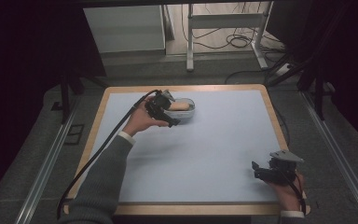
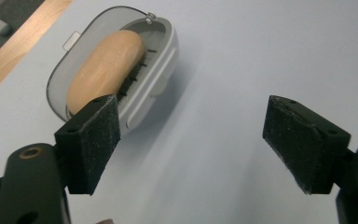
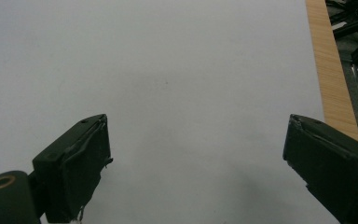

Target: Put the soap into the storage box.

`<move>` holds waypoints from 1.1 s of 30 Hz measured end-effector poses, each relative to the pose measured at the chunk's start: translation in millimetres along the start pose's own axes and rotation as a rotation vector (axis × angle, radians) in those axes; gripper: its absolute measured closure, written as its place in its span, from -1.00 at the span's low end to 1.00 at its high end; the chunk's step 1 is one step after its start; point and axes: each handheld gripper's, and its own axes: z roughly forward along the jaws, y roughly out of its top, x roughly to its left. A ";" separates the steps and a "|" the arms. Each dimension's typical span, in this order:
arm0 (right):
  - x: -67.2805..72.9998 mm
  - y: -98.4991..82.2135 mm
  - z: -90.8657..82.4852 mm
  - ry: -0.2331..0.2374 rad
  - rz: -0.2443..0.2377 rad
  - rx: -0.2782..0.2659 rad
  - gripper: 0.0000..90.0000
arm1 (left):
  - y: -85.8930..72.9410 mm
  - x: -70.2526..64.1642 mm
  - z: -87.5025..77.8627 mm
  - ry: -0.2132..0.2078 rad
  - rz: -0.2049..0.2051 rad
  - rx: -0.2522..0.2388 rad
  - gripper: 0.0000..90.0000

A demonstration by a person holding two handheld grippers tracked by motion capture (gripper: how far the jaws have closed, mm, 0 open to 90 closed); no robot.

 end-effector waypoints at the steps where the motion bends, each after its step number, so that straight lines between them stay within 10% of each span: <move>1: 0.3 0.0 0.1 0.001 0.001 0.000 -0.84 | -3.5 -2.3 -3.6 -0.002 -0.004 -0.005 -0.57; 13: 2.4 0.7 -0.3 0.004 -0.009 0.000 -0.84 | -52.3 -24.6 -35.0 0.015 -0.059 -0.051 -0.58; 33: 4.5 1.3 -0.6 0.003 -0.011 -0.002 -0.84 | -167.0 -62.0 -49.9 0.081 -0.265 -0.116 -0.58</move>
